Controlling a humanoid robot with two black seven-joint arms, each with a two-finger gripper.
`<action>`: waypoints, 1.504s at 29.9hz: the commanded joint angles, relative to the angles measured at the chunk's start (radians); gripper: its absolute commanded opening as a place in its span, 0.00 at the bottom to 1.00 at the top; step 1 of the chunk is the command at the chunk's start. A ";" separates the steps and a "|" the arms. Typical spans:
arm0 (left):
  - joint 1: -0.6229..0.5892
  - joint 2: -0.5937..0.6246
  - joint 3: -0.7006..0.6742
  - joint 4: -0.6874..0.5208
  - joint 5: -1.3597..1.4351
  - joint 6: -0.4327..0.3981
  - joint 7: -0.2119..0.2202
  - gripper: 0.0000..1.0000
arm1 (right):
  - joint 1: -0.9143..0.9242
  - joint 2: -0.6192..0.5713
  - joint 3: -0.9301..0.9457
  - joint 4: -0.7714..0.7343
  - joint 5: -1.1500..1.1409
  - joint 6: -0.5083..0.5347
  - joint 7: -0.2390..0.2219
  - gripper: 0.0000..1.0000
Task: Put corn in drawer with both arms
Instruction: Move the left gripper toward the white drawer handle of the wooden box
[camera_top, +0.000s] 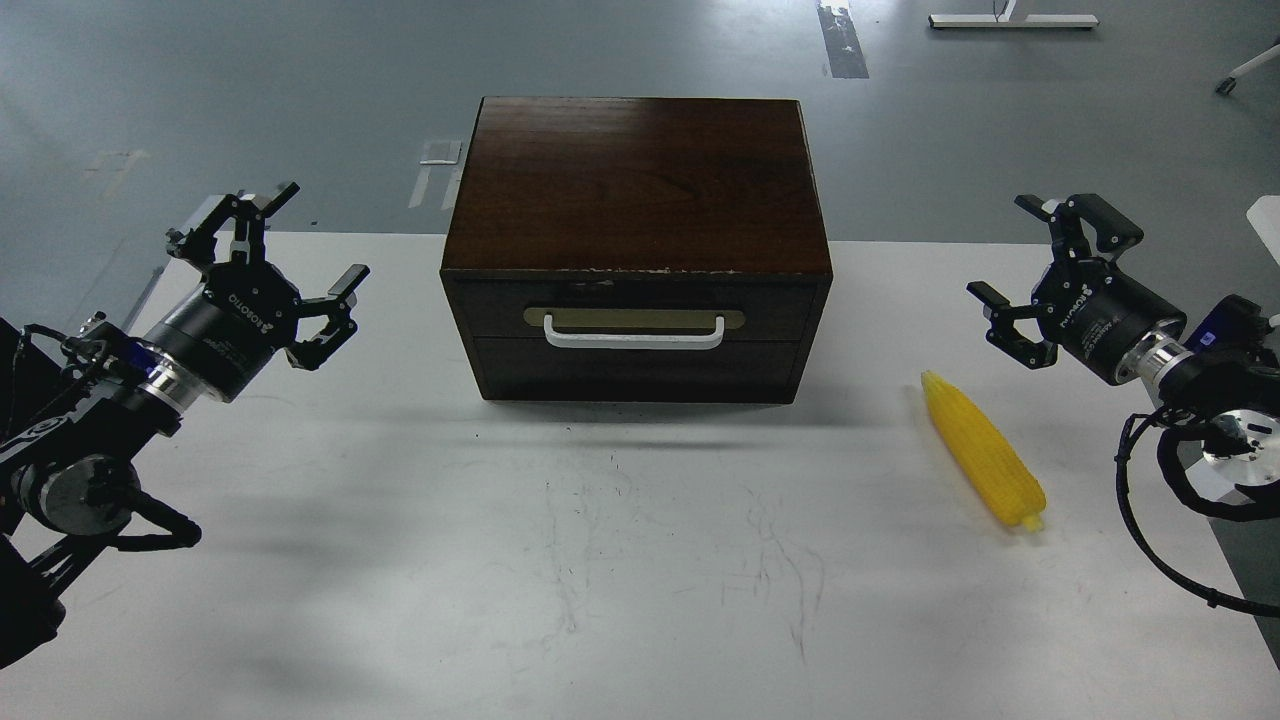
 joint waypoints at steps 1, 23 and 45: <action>0.001 0.004 -0.009 -0.001 0.000 0.000 0.000 0.98 | 0.007 0.000 -0.002 -0.001 0.000 0.000 0.000 1.00; -0.401 0.147 -0.030 0.001 0.414 0.000 -0.057 0.98 | 0.016 -0.015 -0.002 -0.009 -0.002 0.002 0.000 1.00; -1.019 -0.169 0.652 -0.285 1.649 0.000 -0.076 0.98 | 0.014 -0.027 0.001 -0.011 -0.006 -0.001 0.000 1.00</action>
